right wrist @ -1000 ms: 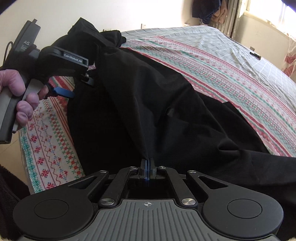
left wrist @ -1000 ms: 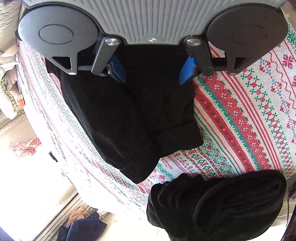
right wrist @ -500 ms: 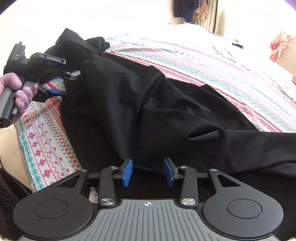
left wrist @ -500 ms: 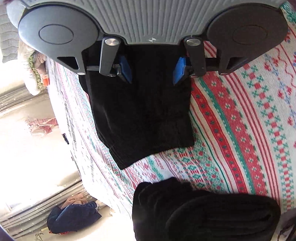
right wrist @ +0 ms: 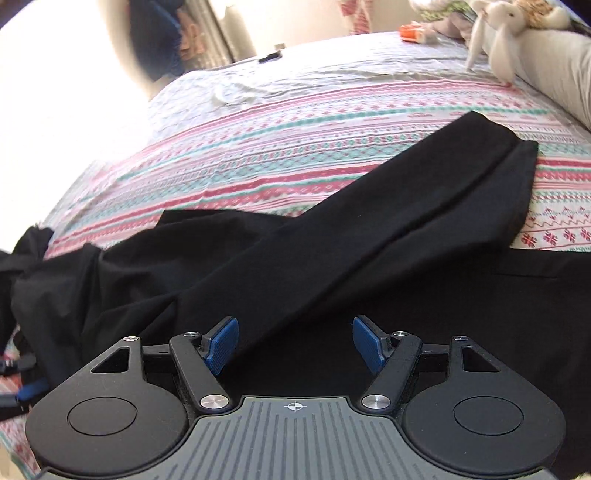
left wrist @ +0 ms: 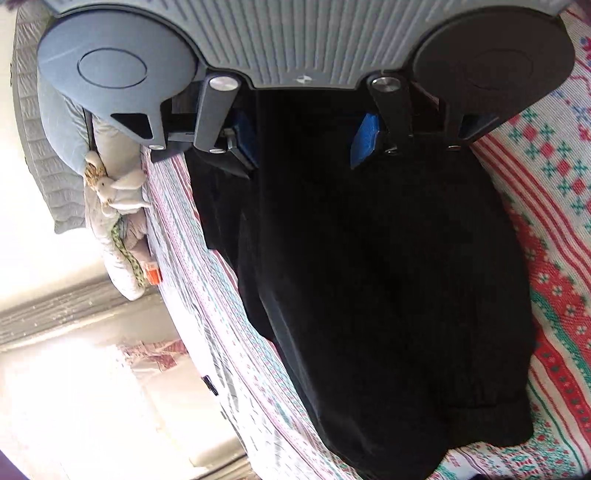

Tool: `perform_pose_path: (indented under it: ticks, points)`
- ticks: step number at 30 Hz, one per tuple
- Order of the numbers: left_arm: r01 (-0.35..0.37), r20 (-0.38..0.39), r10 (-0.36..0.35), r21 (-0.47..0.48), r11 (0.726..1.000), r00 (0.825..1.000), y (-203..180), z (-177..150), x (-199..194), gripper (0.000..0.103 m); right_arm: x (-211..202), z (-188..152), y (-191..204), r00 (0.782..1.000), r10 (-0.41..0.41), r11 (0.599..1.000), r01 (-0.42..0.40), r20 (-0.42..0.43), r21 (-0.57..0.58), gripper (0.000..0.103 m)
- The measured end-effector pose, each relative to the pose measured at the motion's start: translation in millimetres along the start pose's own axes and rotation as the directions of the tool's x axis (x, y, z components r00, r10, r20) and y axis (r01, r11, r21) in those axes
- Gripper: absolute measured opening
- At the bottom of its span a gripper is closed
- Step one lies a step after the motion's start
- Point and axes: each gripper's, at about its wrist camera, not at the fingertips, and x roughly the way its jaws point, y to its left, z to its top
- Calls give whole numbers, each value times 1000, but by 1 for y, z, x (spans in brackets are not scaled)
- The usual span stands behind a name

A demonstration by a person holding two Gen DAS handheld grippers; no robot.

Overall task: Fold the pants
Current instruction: 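Lift the waistband with both grippers and fold it toward the pant leg ends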

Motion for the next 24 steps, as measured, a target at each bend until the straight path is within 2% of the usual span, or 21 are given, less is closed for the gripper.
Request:
perform_pose_path:
  ticks: [3,6,7,10,13,16,18,20,24]
  points:
    - [41,-85,-37,46,998,996,-11,-14,22,81,4,10,-29,999,28,990,-32,35,137,69]
    - [79,-117,-67,104,991,991,-27,-27,39,81,11,13,-54,993,98,954,-113,66,277,57]
    - [90,-125,-75,119,989,989,-32,-29,44,81,14,12,-64,988,132,931,-150,75,333,52]
    - [121,-158,-99,134,984,982,-41,-43,55,81,17,10,-78,978,185,882,-208,96,424,46]
    - [112,-151,-89,152,982,985,-49,-52,56,80,17,9,-82,971,212,859,-241,115,451,46]
    - [76,-125,-57,150,986,991,-49,-52,55,68,19,6,-79,967,233,850,-254,102,461,46]
    - [58,-104,-42,159,986,994,-52,-50,54,44,22,2,-72,963,260,844,-264,75,466,46]
    - [65,-77,-52,178,982,996,-56,-44,50,33,25,-3,-62,956,290,846,-278,44,454,46]
    - [109,-45,-102,189,976,994,-61,-38,35,31,31,-12,-42,942,335,853,-303,-2,426,46]
